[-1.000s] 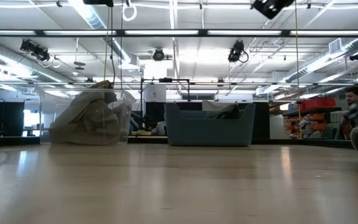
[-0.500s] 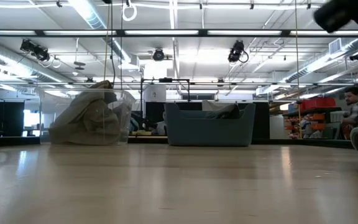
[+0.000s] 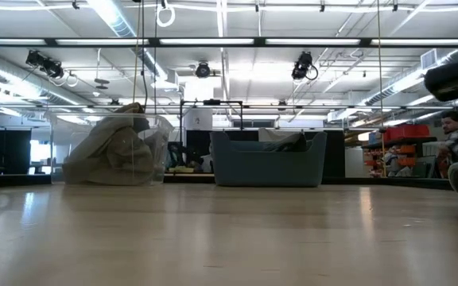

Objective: Pick & Place hat
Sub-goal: Put the right gray cap into the green bin

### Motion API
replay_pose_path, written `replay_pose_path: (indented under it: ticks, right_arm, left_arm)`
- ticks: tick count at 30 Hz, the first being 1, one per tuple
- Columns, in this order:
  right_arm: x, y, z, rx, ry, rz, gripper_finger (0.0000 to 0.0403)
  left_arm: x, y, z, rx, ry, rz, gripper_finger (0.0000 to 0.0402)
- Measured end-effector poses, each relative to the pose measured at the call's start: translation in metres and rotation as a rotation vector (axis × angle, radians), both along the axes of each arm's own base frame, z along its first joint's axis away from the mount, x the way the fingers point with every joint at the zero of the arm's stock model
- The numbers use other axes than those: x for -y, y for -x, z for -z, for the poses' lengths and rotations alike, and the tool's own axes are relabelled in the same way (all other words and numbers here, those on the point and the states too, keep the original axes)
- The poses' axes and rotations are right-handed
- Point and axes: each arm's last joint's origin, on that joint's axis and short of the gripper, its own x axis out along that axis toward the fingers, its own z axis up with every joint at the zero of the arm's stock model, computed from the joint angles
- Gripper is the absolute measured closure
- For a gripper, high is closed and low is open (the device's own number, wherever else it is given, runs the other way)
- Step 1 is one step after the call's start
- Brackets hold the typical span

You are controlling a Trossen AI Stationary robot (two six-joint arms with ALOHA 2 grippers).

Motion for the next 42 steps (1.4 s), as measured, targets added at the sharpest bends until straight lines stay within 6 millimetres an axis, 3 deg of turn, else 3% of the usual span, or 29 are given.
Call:
replay_pose_path:
  ticks: [8,15,21,28,36,42]
  right_arm:
    - [-0.009,-0.016,0.019,0.087,0.037,-0.020,0.0237]
    - [-0.010,-0.018,0.017,0.054,0.025,0.007,0.0384]
    - [-0.005,-0.035,-0.021,0.064,0.024,0.019,0.0385]
    - [0.022,-0.063,-0.088,0.134,0.116,0.044,0.0395]
    - [0.082,-0.086,-0.163,0.359,0.535,-0.048,0.0399]
    - [0.147,-0.101,-0.186,0.343,0.909,-0.212,0.0401]
  left_arm:
    - [0.000,0.000,0.000,0.000,0.000,0.000,0.0259]
    - [0.000,0.000,0.000,0.000,0.000,0.001,0.0259]
    - [0.000,0.000,0.000,0.000,0.000,0.001,0.0259]
    - [0.000,0.000,0.000,0.000,0.000,0.001,0.0259]
    - [0.000,-0.002,-0.001,0.028,0.002,0.002,0.0259]
    - [0.000,-0.008,-0.005,0.091,0.005,0.003,0.0259]
